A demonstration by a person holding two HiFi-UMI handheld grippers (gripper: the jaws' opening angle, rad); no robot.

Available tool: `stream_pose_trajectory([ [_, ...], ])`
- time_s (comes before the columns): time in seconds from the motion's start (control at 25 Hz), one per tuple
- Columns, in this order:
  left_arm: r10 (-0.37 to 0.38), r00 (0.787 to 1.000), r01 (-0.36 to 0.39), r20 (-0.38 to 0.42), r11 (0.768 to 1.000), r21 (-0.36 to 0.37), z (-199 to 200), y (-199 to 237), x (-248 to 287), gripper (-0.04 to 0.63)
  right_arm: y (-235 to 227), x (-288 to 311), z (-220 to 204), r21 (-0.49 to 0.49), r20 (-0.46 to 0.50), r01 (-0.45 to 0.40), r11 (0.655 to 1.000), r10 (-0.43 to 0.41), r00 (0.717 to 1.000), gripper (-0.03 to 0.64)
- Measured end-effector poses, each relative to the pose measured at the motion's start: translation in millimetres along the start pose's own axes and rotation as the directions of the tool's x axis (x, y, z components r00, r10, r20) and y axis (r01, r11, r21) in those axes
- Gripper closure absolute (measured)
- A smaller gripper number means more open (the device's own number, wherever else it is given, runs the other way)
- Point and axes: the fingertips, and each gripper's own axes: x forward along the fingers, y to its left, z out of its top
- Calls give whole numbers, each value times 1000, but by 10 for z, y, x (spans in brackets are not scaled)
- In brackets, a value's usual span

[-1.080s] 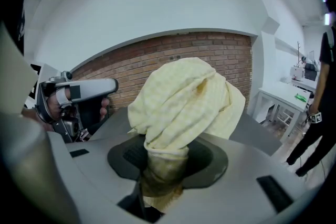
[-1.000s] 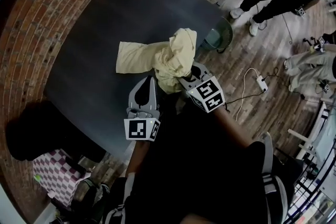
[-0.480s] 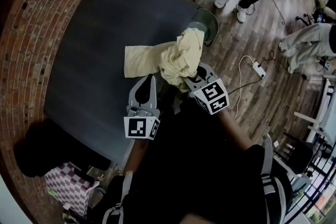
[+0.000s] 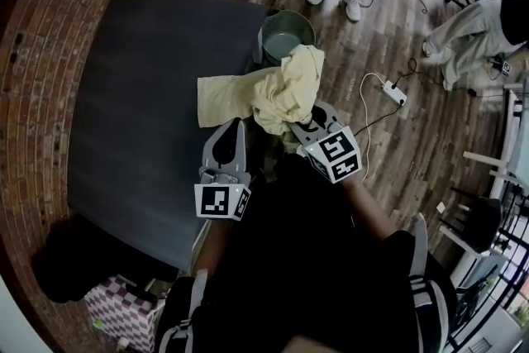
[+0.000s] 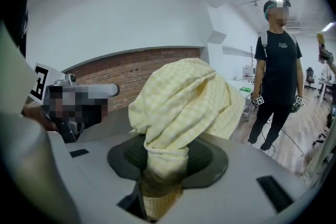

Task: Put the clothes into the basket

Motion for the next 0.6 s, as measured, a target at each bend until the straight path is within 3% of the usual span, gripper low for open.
stream_pose_trajectory([
  [0.4,-52,999,53,11,999,-2,-16,-607,488,592,-585,-498,-25,-1,44,69,998,-69,997,457],
  [0.6,-102,995,102,-14,995,6,-27,-727,621,592,-745,-642,-69,46,50,126,991,-128,991,457],
])
